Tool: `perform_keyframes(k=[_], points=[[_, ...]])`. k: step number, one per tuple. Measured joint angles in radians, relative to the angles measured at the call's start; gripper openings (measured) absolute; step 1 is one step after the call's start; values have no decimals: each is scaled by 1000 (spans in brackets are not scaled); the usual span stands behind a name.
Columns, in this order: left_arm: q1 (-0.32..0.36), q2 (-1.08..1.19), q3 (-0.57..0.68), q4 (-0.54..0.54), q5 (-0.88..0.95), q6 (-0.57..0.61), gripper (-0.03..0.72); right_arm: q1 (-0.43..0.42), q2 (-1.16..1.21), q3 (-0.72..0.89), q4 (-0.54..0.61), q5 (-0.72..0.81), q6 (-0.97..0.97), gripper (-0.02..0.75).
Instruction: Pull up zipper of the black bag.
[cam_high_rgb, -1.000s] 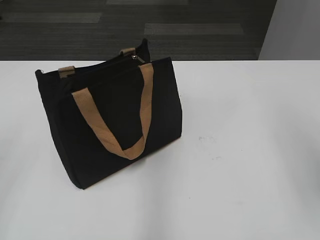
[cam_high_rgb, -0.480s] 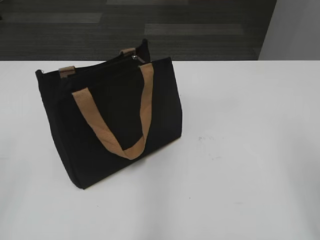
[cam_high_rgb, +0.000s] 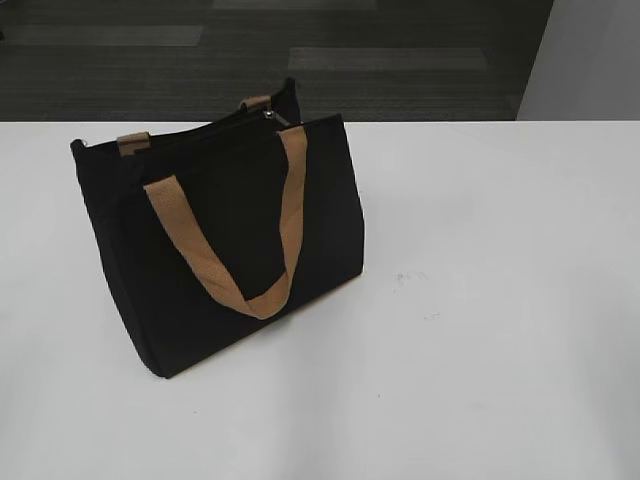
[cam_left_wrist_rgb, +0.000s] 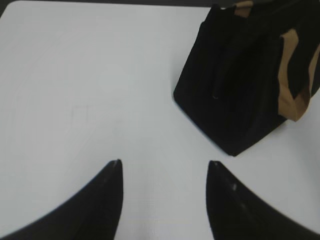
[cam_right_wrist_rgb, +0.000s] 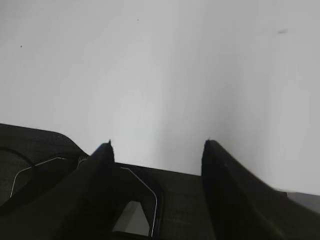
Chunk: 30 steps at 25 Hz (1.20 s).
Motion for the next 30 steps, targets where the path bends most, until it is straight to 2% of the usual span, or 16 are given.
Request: perform_keyframes(k=[4, 20, 30], points=[[0, -81, 0, -2, 1, 0, 400, 0, -80, 0, 3, 1, -1, 433], [0, -86, 0, -3, 0, 0, 385, 0, -498, 15, 5, 24, -14, 433], [0, -86, 0, -3, 0, 0, 378, 0, -516, 16, 6, 26, 4, 433]])
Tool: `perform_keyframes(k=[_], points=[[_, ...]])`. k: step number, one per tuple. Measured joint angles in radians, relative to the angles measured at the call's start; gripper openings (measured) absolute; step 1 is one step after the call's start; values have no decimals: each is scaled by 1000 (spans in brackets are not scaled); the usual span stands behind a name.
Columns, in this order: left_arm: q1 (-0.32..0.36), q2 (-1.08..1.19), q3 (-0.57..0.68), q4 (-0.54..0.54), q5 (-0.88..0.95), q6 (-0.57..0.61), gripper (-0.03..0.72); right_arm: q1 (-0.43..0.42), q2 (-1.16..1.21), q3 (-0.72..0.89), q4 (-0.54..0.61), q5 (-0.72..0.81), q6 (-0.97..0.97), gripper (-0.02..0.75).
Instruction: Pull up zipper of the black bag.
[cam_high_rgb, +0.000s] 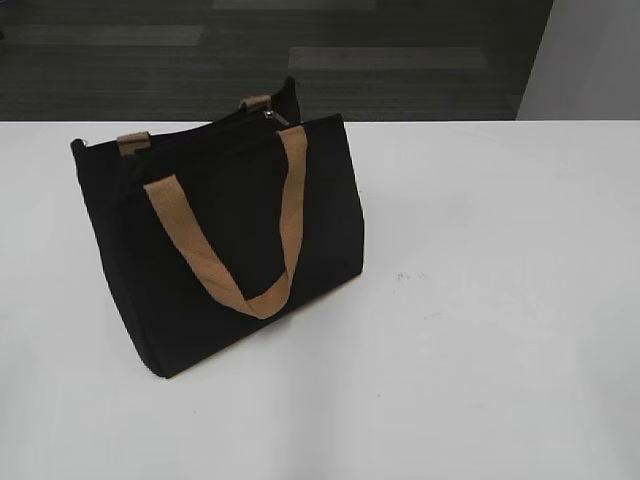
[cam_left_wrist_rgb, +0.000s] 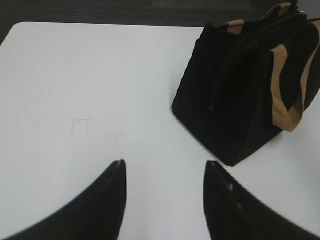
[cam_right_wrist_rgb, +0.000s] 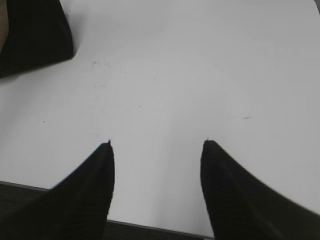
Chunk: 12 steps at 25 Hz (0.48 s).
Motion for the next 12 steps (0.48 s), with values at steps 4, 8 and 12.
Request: perform_keyframes(k=[4, 8, 12], points=[[0, 0, 0, 0, 0, 0, 378, 0, 0, 0, 0, 0, 1, 433], [0, 0, 0, 0, 0, 0, 377, 0, 0, 0, 0, 0, 2, 433], [0, 0, 0, 0, 0, 0, 377, 0, 0, 0, 0, 0, 3, 433]])
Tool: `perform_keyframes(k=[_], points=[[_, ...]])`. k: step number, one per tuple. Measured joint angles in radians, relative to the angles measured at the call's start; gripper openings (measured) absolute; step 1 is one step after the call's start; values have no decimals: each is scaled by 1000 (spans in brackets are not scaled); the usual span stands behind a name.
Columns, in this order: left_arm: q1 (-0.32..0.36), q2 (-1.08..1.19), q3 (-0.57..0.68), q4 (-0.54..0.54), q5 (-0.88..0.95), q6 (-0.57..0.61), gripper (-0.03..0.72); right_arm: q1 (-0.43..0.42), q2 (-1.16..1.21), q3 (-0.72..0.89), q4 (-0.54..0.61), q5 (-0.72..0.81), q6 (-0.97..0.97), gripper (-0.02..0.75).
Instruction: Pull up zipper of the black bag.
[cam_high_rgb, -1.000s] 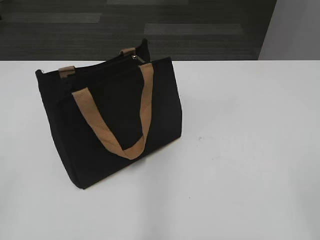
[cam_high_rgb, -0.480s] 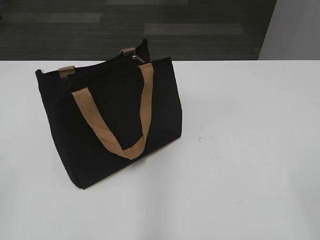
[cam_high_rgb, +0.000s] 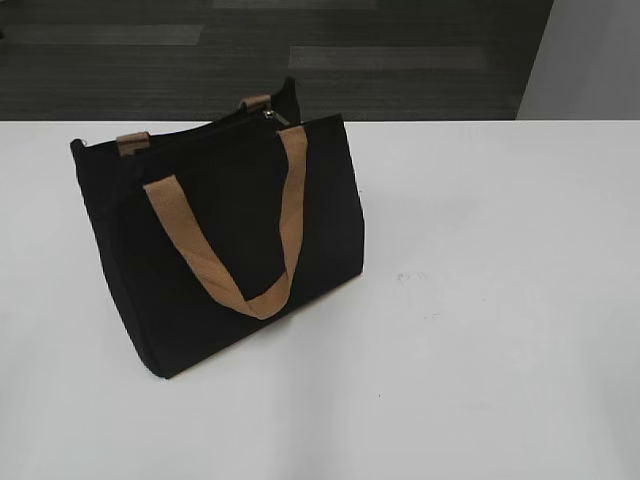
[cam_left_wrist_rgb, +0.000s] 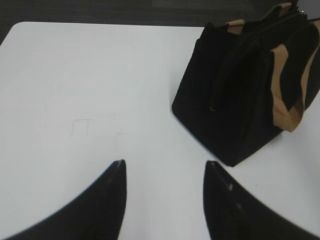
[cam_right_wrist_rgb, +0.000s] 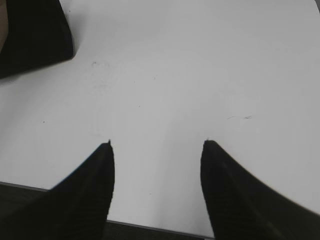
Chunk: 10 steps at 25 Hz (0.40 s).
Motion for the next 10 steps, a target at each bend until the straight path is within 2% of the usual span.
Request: perform_keyframes(k=[10], points=[[0, 0, 0, 0, 0, 0, 377, 0, 0, 0, 0, 0, 0, 433]])
